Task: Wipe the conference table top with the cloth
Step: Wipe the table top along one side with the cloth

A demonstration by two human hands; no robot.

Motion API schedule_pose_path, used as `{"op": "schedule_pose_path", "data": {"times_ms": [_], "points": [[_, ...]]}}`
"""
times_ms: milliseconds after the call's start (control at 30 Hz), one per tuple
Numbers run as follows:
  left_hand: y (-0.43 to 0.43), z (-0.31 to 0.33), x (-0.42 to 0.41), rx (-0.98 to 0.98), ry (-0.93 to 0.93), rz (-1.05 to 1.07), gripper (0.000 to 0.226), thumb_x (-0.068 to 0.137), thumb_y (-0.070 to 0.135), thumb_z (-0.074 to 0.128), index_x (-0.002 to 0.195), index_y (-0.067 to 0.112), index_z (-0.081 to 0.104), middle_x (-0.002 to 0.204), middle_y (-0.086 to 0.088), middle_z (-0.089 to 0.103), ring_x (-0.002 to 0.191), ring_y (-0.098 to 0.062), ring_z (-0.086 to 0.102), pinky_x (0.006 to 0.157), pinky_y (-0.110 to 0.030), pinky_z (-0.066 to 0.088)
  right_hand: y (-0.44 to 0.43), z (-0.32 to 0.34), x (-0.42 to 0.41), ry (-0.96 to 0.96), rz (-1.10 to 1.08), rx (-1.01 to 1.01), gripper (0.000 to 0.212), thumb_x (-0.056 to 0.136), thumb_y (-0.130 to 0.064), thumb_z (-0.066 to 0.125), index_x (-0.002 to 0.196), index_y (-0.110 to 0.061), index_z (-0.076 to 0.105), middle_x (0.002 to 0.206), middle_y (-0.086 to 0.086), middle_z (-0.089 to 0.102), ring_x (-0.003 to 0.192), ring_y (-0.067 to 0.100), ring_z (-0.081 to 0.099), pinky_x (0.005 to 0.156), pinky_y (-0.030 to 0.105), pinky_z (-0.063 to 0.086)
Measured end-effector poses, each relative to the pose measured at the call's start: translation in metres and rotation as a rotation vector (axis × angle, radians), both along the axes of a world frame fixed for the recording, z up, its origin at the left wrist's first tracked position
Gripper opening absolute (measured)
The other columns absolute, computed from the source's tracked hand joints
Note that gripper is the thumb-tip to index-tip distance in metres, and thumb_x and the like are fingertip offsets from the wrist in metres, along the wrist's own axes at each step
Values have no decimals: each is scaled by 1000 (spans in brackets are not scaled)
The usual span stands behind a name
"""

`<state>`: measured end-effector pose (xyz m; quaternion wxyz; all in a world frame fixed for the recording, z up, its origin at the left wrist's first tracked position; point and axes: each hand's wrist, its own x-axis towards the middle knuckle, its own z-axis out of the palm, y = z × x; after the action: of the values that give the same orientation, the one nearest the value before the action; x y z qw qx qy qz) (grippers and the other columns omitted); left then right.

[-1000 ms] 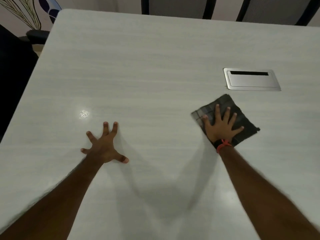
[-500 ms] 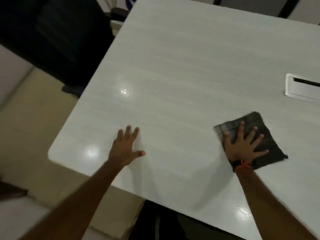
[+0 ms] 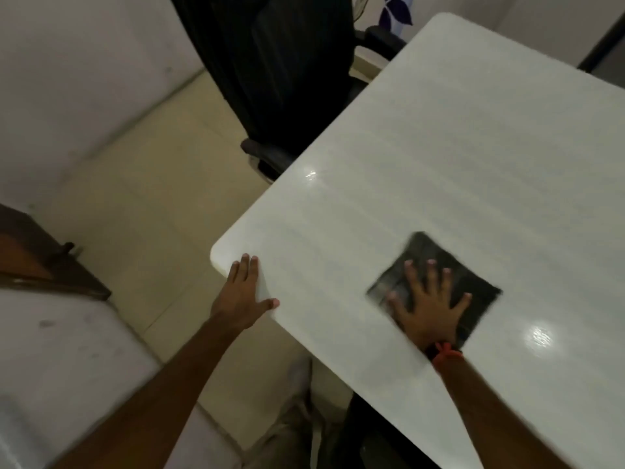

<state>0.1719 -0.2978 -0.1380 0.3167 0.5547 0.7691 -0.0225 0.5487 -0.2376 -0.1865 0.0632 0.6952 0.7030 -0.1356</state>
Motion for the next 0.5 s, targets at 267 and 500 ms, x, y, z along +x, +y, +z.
{"op": "schedule_pose_path", "data": {"times_ms": [267, 500], "points": [[-25, -12, -44, 126, -25, 118, 108, 88, 63, 56, 157, 8, -7, 165, -5, -11, 152, -22, -10, 120, -32, 6, -16, -1, -173, 11, 495, 26, 83, 88, -81, 28, 160, -45, 8, 170, 12, 3, 154, 45, -1, 107, 82, -8], [-18, -16, -73, 127, -50, 22, 93, 96, 49, 51, 157, 11, -8, 163, 0, -16, 151, -17, -13, 122, -32, 6, 101, 3, -159, 19, 492, 41, 80, 86, -83, 24, 158, -53, 6, 171, -3, 1, 157, 30, -1, 112, 80, 5]]}}
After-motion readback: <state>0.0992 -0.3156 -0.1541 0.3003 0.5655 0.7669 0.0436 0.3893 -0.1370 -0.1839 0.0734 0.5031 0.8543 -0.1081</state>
